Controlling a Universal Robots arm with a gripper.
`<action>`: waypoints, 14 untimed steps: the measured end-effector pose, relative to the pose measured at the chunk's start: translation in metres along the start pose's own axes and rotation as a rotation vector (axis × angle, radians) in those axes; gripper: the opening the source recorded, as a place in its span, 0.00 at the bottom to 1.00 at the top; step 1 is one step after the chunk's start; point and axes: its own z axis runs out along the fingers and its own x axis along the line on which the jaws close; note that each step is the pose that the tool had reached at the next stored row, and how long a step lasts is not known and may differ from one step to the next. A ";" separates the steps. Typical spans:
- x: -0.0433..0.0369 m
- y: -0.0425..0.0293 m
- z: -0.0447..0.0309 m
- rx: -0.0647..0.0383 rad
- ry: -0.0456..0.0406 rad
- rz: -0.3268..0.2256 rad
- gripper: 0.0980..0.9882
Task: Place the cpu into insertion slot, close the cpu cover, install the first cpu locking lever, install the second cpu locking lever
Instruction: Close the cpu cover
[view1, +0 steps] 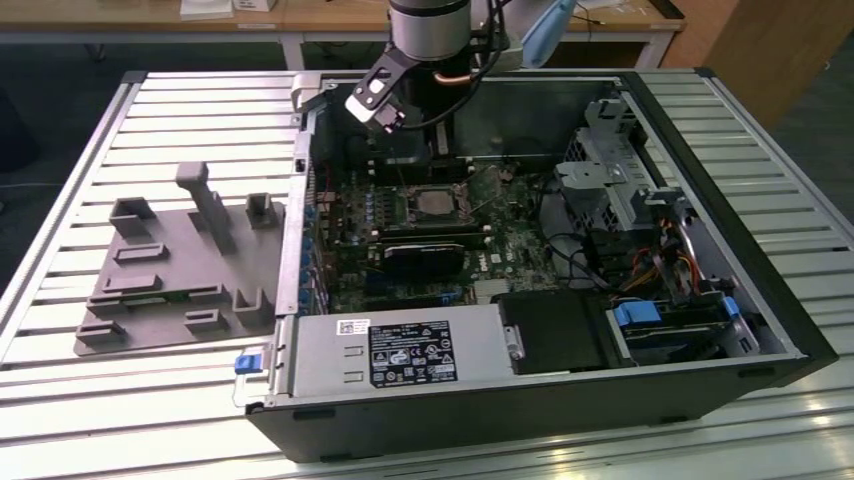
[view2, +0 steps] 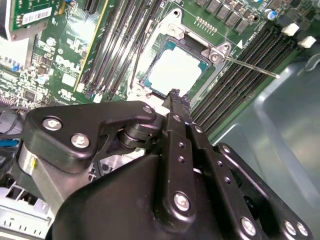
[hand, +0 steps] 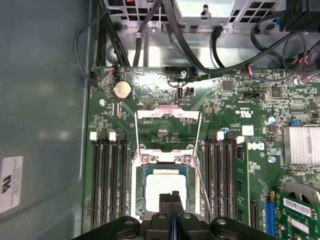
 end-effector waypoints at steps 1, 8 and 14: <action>0.0000 0.0002 -0.0016 0.000 0.0000 0.000 0.00; 0.0002 0.0092 -0.0014 0.000 0.0001 0.000 0.00; 0.0005 0.0294 0.0010 0.002 0.0001 0.000 0.00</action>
